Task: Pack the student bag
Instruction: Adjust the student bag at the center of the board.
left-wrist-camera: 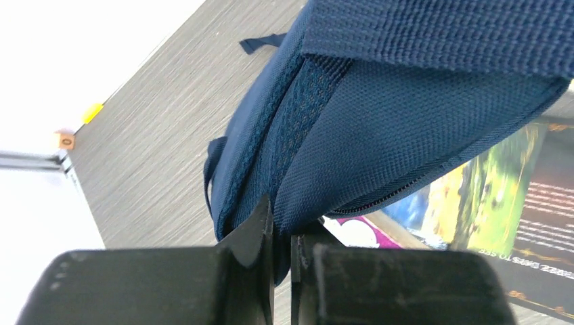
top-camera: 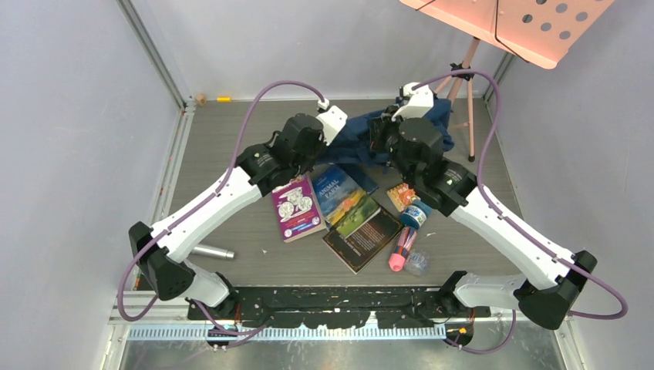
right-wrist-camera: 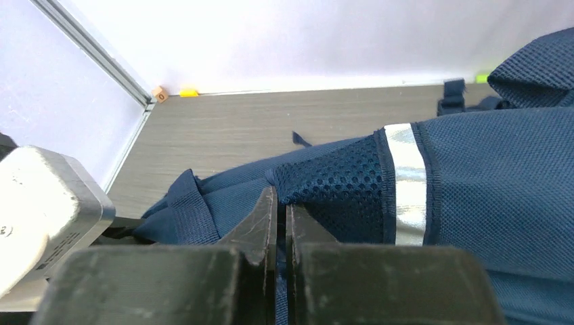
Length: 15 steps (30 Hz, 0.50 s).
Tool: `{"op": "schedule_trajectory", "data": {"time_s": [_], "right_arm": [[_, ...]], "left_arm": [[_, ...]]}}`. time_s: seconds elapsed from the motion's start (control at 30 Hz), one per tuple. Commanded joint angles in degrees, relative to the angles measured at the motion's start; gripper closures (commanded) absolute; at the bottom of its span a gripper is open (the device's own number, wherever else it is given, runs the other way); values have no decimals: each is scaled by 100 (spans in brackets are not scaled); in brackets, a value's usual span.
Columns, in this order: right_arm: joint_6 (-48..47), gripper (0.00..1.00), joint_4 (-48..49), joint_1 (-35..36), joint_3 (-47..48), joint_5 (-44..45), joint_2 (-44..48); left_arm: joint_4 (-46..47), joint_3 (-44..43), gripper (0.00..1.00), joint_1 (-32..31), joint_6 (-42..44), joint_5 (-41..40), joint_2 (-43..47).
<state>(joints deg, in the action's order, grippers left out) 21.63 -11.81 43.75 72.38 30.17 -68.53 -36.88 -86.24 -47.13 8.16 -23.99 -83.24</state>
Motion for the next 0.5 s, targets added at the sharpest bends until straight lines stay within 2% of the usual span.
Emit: {"op": "schedule_trajectory", "data": {"time_s": [0.0,0.1,0.3,0.47], "right_arm": [[-894,100,-150,-9,794,102,59],[-1052,100,-382,-7,968,82,127],[-1389,100,-779,1,1237,129,328],[-1699,100,-991,-5,1446,22,485]], "left_arm": [[352,-590,100,-41,-482,466,528],[103,-714,100,-41,-681,721,788],[-917,-1086,100,-39,-1430,1785,1056],[-1196,-1309,100,-34,-1720,2365,1273]]}}
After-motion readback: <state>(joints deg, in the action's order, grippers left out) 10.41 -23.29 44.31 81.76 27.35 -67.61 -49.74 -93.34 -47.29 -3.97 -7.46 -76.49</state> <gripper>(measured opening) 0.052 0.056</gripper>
